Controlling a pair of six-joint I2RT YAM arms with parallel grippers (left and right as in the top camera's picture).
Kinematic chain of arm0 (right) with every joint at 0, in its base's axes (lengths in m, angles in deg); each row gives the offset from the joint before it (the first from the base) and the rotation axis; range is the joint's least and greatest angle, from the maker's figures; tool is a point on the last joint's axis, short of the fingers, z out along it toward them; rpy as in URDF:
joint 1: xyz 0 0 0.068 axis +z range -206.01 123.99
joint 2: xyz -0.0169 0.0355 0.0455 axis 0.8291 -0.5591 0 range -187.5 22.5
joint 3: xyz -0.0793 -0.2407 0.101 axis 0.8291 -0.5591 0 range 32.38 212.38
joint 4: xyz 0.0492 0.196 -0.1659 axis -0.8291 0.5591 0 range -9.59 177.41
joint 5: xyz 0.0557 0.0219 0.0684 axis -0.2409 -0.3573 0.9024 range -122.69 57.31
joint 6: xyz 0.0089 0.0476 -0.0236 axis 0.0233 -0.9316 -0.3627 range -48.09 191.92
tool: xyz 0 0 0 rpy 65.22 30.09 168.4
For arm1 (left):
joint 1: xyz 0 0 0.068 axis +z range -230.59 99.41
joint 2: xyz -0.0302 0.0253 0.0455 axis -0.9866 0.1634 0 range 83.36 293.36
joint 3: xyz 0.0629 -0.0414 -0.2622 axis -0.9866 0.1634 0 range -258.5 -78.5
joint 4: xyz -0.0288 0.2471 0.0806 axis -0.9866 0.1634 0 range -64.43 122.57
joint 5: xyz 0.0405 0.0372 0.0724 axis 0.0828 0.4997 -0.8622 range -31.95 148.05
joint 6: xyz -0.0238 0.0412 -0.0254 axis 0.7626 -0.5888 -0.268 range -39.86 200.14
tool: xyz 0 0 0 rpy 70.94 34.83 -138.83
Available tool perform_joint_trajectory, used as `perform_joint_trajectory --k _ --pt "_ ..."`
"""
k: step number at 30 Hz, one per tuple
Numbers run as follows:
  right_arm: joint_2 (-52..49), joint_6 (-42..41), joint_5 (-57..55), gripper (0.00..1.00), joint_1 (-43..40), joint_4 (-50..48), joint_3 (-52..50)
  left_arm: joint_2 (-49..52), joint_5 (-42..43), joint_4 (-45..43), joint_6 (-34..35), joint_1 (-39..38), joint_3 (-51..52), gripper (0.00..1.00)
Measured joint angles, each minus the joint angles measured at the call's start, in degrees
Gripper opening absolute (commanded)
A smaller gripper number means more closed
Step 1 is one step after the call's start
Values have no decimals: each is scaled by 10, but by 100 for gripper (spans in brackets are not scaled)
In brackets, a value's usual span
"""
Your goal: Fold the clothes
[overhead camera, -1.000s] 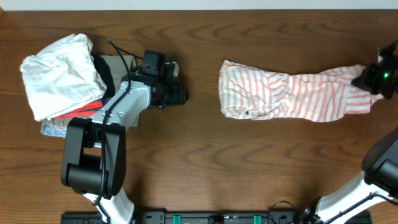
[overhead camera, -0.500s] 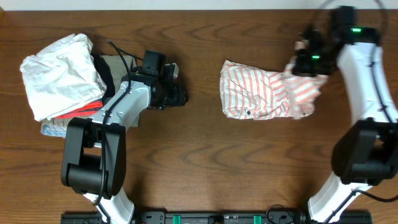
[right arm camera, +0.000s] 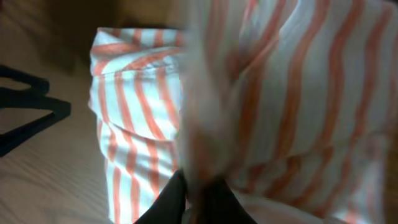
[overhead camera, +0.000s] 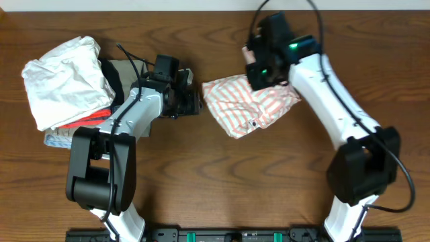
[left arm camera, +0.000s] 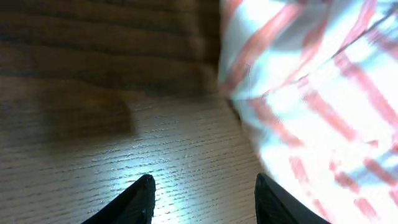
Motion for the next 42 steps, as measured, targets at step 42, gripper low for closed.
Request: perform_joint_trajectory --k 42 --pt "27 127 -177 1 -36 89 57 0 0 1 1 12 0 52"
